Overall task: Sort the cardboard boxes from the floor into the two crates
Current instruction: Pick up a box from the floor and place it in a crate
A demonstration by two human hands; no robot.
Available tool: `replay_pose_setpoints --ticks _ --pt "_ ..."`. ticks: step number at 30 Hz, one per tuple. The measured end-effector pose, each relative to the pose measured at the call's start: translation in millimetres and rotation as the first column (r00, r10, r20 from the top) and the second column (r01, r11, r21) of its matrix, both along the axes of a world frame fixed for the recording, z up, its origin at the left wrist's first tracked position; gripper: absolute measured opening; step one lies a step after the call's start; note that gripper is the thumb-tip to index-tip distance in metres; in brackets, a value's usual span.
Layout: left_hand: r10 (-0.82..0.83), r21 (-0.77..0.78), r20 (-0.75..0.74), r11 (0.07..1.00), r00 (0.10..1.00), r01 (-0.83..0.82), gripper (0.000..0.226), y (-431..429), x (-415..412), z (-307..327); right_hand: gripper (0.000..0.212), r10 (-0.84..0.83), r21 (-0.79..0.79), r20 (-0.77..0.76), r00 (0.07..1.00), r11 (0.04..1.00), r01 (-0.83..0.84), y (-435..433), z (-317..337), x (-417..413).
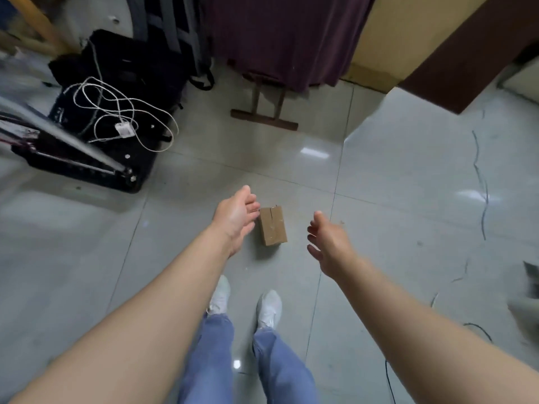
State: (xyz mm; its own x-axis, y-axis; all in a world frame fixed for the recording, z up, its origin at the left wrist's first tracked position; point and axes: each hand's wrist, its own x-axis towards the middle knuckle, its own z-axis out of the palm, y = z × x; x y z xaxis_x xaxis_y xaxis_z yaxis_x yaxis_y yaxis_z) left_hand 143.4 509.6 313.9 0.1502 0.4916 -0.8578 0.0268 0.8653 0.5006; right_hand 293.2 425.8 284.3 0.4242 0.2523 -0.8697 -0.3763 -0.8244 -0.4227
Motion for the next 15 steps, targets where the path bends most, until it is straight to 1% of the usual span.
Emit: replay_pose_setpoints --ticks 2,4,6,8,10,12,15 --pt "-0.077 -0.008 -0.066 0.997 0.995 0.077 0.039 13.6 14.9 -51.3 0.043 -0.081 -0.029 -0.057 0.995 0.996 0.079 1.3 -50.3 7.6" --pt "-0.172 -0.011 -0.139 0.985 0.975 0.172 0.030 25.9 27.5 -106.0 0.036 -0.167 -0.057 -0.108 0.980 0.985 0.161 3.2 -102.3 11.6" --pt "-0.246 -0.015 -0.208 0.969 0.947 0.249 0.027 37.3 38.5 -161.5 0.032 -0.246 -0.098 -0.145 0.958 0.967 0.233 5.8 -151.8 12.9" --pt "-0.327 -0.011 -0.271 0.942 0.906 0.336 0.029 45.8 49.5 -216.9 0.031 -0.313 -0.141 -0.167 0.935 0.946 0.291 5.7 -200.4 14.0" --pt "-0.435 -0.011 -0.343 0.888 0.832 0.460 0.038 49.8 60.0 -270.8 0.030 -0.367 -0.184 -0.179 0.913 0.924 0.335 2.5 -247.5 14.8" --pt "-0.531 0.008 -0.402 0.812 0.746 0.583 0.047 52.5 71.9 -315.7 0.030 -0.407 -0.212 -0.188 0.894 0.905 0.368 0.0 -290.0 16.1" --pt "-0.650 0.045 -0.456 0.665 0.608 0.745 0.045 54.5 89.8 -376.3 0.036 -0.456 -0.231 -0.203 0.867 0.882 0.410 -1.4 -344.0 16.9"
